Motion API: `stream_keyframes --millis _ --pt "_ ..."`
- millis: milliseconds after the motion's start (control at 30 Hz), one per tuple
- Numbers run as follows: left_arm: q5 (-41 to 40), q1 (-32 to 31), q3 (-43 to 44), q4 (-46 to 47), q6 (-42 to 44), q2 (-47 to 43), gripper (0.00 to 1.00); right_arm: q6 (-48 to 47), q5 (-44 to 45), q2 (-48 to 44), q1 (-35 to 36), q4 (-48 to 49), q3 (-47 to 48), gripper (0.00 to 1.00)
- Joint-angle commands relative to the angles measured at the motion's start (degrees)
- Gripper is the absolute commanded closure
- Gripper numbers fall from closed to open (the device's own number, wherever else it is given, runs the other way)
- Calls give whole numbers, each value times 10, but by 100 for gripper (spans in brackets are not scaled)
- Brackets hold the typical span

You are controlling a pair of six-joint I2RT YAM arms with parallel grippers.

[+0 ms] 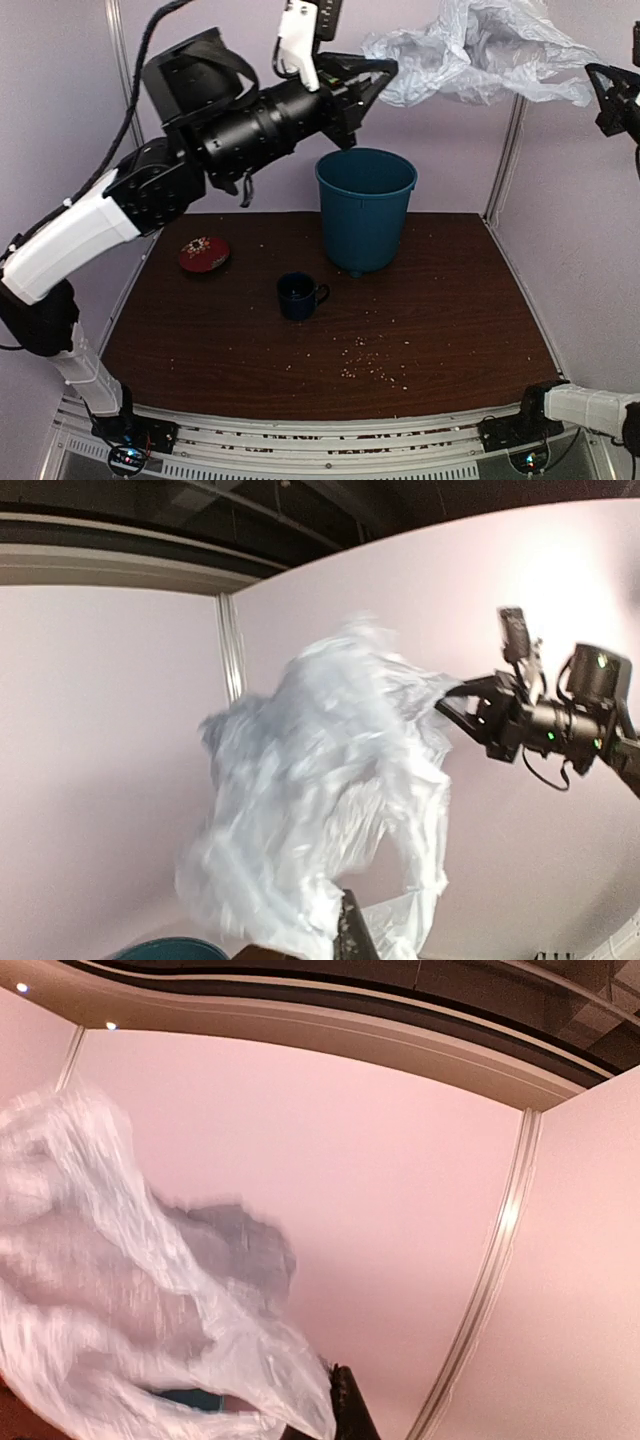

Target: Put the trash bags into the trash bin

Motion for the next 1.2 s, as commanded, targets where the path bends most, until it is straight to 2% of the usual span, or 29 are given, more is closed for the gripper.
stream_keyframes --millis 0,33,67,100,167,200,267,333,400,500,633,767,833,900,967,1033,1100,1167 --pt "1 6 -220 8 -1 -5 100 -66 -13 -73 0 -13 -308 100" --pt "21 6 -282 -11 -15 7 100 -156 -12 -89 0 -51 -416 100" --pt "54 2 -349 -23 -30 19 100 -236 2 -100 3 -105 -459 100" --pt "84 -11 -412 -26 -39 25 100 -287 52 -115 14 -137 -544 100" --pt "44 -58 -516 -6 -62 13 100 -365 171 -170 34 -149 -640 100" --pt "23 -82 -549 6 -71 -3 100 -392 196 -206 36 -154 -665 100" --pt "21 -102 -573 13 -91 -33 100 -417 176 -284 35 -184 -663 100" --pt "16 -104 -571 18 -102 -57 100 -420 103 -331 36 -229 -626 100" --pt "-2 -104 -565 27 -99 -72 100 -408 40 -342 36 -263 -586 100" --pt "-38 -103 -540 38 -89 -74 100 -351 -8 -304 36 -263 -540 100" --pt "-39 -85 -446 25 -79 -50 100 -271 -60 -217 35 -236 -489 100" --pt "-6 -31 -302 -22 -90 -1 100 -154 -17 -98 36 -154 -425 100" --pt "12 -1 -198 -64 -92 46 100 -96 57 -27 36 -127 -348 100" --pt "27 16 -54 -117 -79 94 100 -66 105 43 35 -140 -238 100" --pt "51 16 115 -158 -46 138 100 -63 81 88 36 -181 -114 100" --pt "67 7 216 -171 -30 158 100 -46 55 92 36 -167 -20 100" --pt "56 -8 241 -141 -3 141 100 -42 27 77 36 -154 49 100" --pt "39 -32 181 -92 38 93 100 -59 -8 62 35 -169 96 100"
